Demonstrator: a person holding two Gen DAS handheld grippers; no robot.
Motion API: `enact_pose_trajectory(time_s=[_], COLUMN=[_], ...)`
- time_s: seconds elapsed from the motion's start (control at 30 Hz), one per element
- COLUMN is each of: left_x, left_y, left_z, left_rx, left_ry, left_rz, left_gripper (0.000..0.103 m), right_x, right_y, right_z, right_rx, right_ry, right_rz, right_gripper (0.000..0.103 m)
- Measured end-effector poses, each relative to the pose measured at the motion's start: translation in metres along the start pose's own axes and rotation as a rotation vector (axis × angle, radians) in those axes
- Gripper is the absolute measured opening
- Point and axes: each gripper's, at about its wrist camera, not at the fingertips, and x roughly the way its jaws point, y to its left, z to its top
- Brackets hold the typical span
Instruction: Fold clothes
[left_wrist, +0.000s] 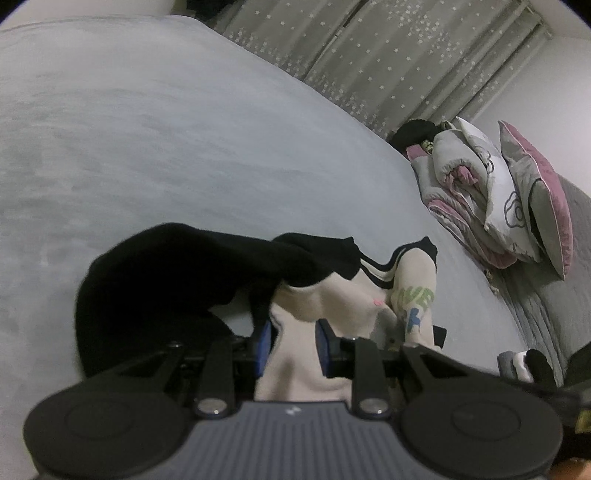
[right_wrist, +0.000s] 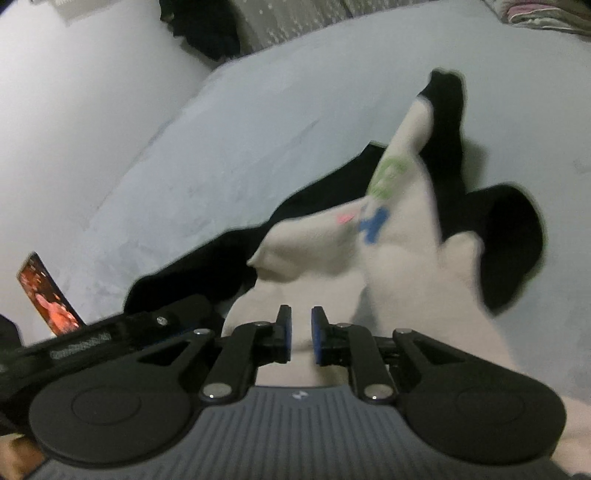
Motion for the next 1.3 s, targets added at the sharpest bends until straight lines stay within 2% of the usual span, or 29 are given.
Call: enact_pose_trajectory(time_s=[0.03, 0.07, 0.3, 0.5, 0.57, 0.67, 0.77, 1.0, 1.13, 1.2, 1.27, 1.3], left_x=[0.001, 0.002, 0.009, 0.014, 0.016, 0.017, 0.018, 0.023, 0.026, 0.027, 0.028, 0.029], left_y=[-0.002, -0.004, -0.011, -0.012, -0.012, -0.011, -0.011, -0.011, -0.012, -0.013, -0.012, -0.012], left_z=[-0.001, -0.002, -0.005, -0.005, -0.006, -0.005, -0.004, -0.006, -0.008, -0.008, -0.009, -0.009], left_rx=[0.005, 0.010, 0.029, 0.041, 0.041, 0.040, 0.040, 0.051, 0.056, 0.058, 0.051, 0.047], left_ry=[0.002, 0.003, 0.011, 0.023, 0.027, 0.033, 0.037, 0.055, 0.066, 0.070, 0.074, 0.076], left_rz=[0.001, 0.001, 0.004, 0.013, 0.017, 0.021, 0.026, 0.036, 0.036, 0.039, 0.043, 0.044], left_gripper=[0.026, 0.026, 0.026, 0.026, 0.026, 0.026, 0.026, 0.026, 0.026, 0.026, 0.026, 0.026], right_x=[-0.006, -0.012, -0.047, -0.056, -0.055, -0.047, -0.033, -0.010, 0.004, 0.005, 0.008, 0.007], right_y=[-0.004, -0.007, -0.047, -0.099, -0.111, -0.126, -0.132, -0.116, -0.108, -0.105, -0.101, -0.098], right_z=[0.004, 0.005, 0.015, 0.014, 0.013, 0.008, 0.003, 0.001, 0.009, 0.017, 0.022, 0.021], right_rx=[0.004, 0.010, 0.119, 0.357, 0.401, 0.446, 0.469, 0.457, 0.397, 0.363, 0.327, 0.306], right_ry=[-0.019, -0.040, -0.179, -0.294, -0.316, -0.317, -0.274, -0.178, -0.163, -0.164, -0.155, -0.154], right_rz=[-0.002, -0.006, -0.018, 0.011, -0.029, -0.099, -0.151, -0.084, -0.109, -0.131, -0.146, -0.158], right_gripper=[0.044, 0.048, 0.048, 0.048, 0.048, 0.048, 0.048, 0.048, 0.050, 0.045, 0.021, 0.021])
